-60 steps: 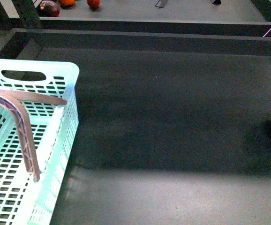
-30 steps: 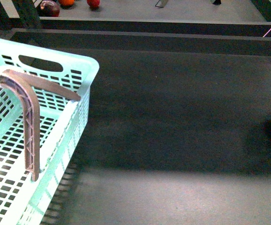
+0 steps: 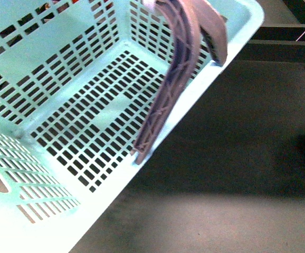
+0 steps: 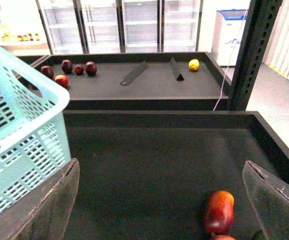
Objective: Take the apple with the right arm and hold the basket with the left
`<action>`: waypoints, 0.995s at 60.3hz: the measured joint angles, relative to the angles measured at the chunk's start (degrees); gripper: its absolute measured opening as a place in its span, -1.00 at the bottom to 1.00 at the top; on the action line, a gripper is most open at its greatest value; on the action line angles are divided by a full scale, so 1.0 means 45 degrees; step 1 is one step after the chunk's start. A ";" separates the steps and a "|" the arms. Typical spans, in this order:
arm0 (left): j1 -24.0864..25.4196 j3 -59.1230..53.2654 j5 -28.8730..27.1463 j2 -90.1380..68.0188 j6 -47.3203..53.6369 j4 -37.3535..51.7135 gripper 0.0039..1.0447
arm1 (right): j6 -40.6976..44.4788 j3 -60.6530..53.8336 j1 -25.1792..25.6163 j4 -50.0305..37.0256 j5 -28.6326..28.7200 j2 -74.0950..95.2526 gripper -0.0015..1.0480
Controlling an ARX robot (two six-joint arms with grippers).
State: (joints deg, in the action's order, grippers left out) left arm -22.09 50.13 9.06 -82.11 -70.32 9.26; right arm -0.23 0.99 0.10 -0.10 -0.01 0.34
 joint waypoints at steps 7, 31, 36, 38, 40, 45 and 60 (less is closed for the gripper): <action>-0.0661 0.0374 -0.0005 -0.0364 0.0233 -0.0005 -0.89 | 0.0000 0.0000 0.0000 0.0000 0.0000 0.0000 0.83; -0.2176 0.1049 0.0311 -0.0685 0.1059 -0.0214 -0.89 | 0.0000 0.0000 0.0000 0.0000 0.0000 0.0000 0.83; -0.2176 0.1049 0.0277 -0.0695 0.1064 -0.0214 -0.89 | 0.0000 0.0000 0.0000 0.0000 0.0000 0.0000 0.83; -0.2176 0.1044 0.0243 -0.0695 0.1083 -0.0214 -0.89 | 0.0000 0.0000 0.0000 0.0000 0.0000 0.0000 0.83; -0.2171 0.1044 0.0189 -0.0695 0.1103 -0.0214 -0.89 | 0.0000 0.0000 0.0000 0.0000 0.0000 0.0000 0.83; -0.2161 0.1044 0.0117 -0.0709 0.1185 -0.0214 -0.89 | 0.0000 0.0000 0.0000 0.0000 0.0000 0.0000 0.83; -0.2166 0.1054 0.0112 -0.0709 0.1239 -0.0214 -0.89 | -0.3220 0.1996 -0.0923 0.4959 -0.3347 0.5008 0.83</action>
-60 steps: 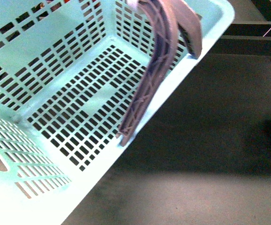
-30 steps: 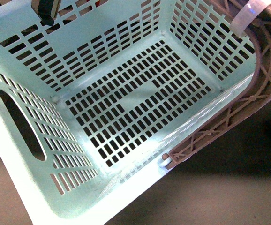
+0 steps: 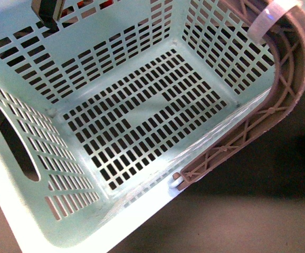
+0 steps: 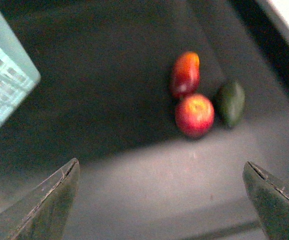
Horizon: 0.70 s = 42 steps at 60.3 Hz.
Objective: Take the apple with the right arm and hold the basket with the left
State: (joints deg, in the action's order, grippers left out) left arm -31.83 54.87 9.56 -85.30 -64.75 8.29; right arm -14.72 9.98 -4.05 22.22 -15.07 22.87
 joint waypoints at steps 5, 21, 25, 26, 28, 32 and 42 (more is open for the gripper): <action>0.0005 -0.0005 -0.0010 -0.0034 -0.0010 0.0000 -0.89 | -0.0199 -0.0155 0.0238 -0.1690 0.0287 0.2069 0.83; 0.0005 0.0000 0.0044 -0.0034 0.0029 0.0000 -0.89 | 0.0675 -0.0087 0.1802 -0.8563 0.1117 0.9466 0.83; 0.0005 0.0000 0.0034 -0.0034 0.0034 0.0000 -0.89 | 0.0869 0.0248 0.2249 -1.0180 0.1258 1.1647 0.83; 0.0005 0.0000 0.0029 -0.0034 0.0034 0.0000 -0.89 | 0.0918 0.0447 0.2414 -1.0778 0.1258 1.2522 0.83; 0.0005 0.0000 0.0029 -0.0034 0.0034 0.0000 -0.89 | 0.1035 0.0845 0.2667 -1.1710 0.1229 1.4008 0.83; 0.0005 0.0000 0.0019 -0.0034 0.0034 0.0000 -0.89 | 0.1137 0.1700 0.3036 -1.3075 0.0952 1.6786 0.83; 0.0005 0.0000 -0.0024 -0.0039 0.0039 0.0000 -0.89 | 0.1025 0.3070 0.3313 -1.3571 0.0724 2.0837 0.83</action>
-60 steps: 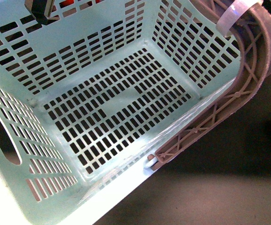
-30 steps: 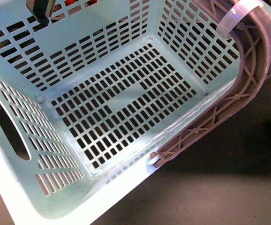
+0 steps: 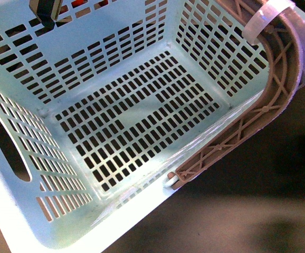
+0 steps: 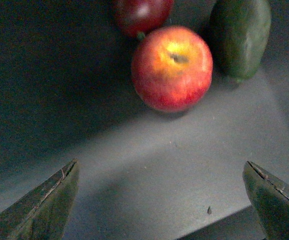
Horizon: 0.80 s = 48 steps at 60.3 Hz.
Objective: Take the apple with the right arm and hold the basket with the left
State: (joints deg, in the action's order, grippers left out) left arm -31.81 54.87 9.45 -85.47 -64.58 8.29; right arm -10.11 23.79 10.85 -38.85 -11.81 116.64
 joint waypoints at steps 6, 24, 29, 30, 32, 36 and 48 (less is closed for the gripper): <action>0.0000 0.0000 0.0058 0.0000 -0.0005 0.0000 -0.89 | -0.0121 0.0495 0.0151 0.0151 -0.0034 0.0729 0.83; 0.0000 0.0000 0.0029 0.0000 0.0000 0.0000 -0.89 | -0.0471 0.2166 0.0840 0.0806 -0.0049 0.1569 0.83; 0.0000 0.0000 0.0039 0.0000 -0.0005 0.0000 -0.89 | -0.0627 0.2822 0.0884 0.1083 0.0029 0.1967 0.83; 0.0000 0.0000 0.0039 0.0000 -0.0005 0.0000 -0.89 | -0.0646 0.2948 0.0884 0.1132 0.0063 0.2040 0.83; 0.0000 0.0000 0.0044 0.0000 -0.0005 0.0000 -0.89 | -0.0738 0.3181 0.0908 0.1209 0.0126 0.2191 0.83; 0.0000 0.0000 0.0044 0.0000 -0.0005 0.0000 -0.89 | -0.0835 0.3473 0.0933 0.1282 0.0185 0.2404 0.83; 0.0000 0.0000 0.0044 0.0000 -0.0005 0.0000 -0.89 | -0.1166 0.4313 0.1044 0.1472 0.0253 0.3162 0.83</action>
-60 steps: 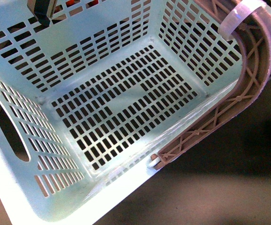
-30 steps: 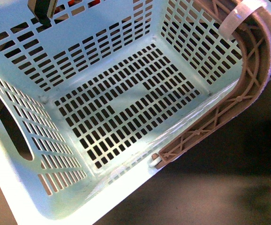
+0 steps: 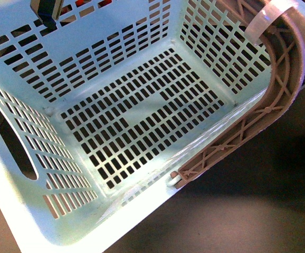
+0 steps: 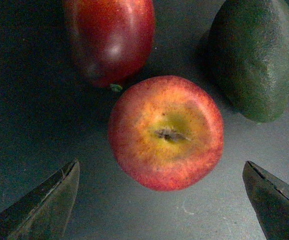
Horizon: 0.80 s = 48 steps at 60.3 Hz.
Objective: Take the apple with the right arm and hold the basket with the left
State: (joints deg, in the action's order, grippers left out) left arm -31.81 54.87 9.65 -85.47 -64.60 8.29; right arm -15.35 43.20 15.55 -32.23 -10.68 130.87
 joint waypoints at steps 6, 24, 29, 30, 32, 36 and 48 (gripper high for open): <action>0.0000 0.0000 0.0000 0.0000 0.0000 0.0000 -0.89 | -0.0121 0.0403 0.0063 0.0010 0.0000 0.0457 0.83; 0.0000 0.0000 -0.0005 0.0000 0.0005 0.0000 -0.89 | -0.0423 0.1030 0.0083 0.0034 0.0010 0.1443 0.83; 0.0000 0.0000 0.0005 0.0000 0.0000 0.0000 -0.89 | -0.0481 0.1137 0.0102 0.0049 0.0010 0.1598 0.83; 0.0000 0.0000 0.0005 0.0000 0.0000 0.0000 -0.89 | -0.0515 0.1171 0.0112 0.0049 0.0034 0.1627 0.83; 0.0000 0.0000 0.0000 0.0000 0.0000 0.0000 -0.89 | -0.0534 0.1205 0.0126 0.0049 0.0058 0.1661 0.83; 0.0000 0.0000 0.0000 0.0000 0.0000 0.0000 -0.89 | -0.0602 0.1268 0.0160 0.0044 0.0063 0.1700 0.83; 0.0000 0.0000 -0.0005 0.0000 0.0000 0.0000 -0.89 | -0.0631 0.1273 0.0345 -0.0078 0.0204 0.1729 0.50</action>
State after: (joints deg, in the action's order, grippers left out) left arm -31.81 54.87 9.63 -85.47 -64.60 8.29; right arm -18.20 48.93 17.10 -32.58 -9.76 138.65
